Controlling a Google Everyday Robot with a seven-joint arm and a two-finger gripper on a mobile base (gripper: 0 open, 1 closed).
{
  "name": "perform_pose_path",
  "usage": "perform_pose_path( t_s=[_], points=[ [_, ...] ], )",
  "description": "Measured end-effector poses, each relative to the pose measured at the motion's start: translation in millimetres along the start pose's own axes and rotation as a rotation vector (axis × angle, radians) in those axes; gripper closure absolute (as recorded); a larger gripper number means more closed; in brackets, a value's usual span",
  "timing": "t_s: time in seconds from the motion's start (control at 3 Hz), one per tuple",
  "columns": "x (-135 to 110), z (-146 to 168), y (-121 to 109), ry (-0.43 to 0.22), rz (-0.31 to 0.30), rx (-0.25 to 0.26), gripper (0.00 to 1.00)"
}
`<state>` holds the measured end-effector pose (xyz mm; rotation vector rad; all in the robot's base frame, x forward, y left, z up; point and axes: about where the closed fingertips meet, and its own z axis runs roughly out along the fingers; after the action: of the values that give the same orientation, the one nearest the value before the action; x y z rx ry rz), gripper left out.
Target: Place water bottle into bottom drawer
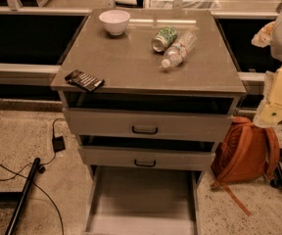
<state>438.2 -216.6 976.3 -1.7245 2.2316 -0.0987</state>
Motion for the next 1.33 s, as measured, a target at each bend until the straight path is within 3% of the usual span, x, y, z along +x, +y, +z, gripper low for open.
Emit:
perform_pose_path(
  t_s=[0.33, 0.67, 1.0, 1.33],
  points=[
    [0.0, 0.0, 0.0, 0.000, 0.000, 0.000, 0.00],
    [-7.3, 7.1, -27.0, 0.019, -0.123, 0.057, 0.00],
    [-29.4, 25.5, -78.4, 0.021, -0.344, 0.168, 0.00],
    [-31.1, 24.1, -81.5, 0.026, -0.428, 0.184, 0.00]
  ],
)
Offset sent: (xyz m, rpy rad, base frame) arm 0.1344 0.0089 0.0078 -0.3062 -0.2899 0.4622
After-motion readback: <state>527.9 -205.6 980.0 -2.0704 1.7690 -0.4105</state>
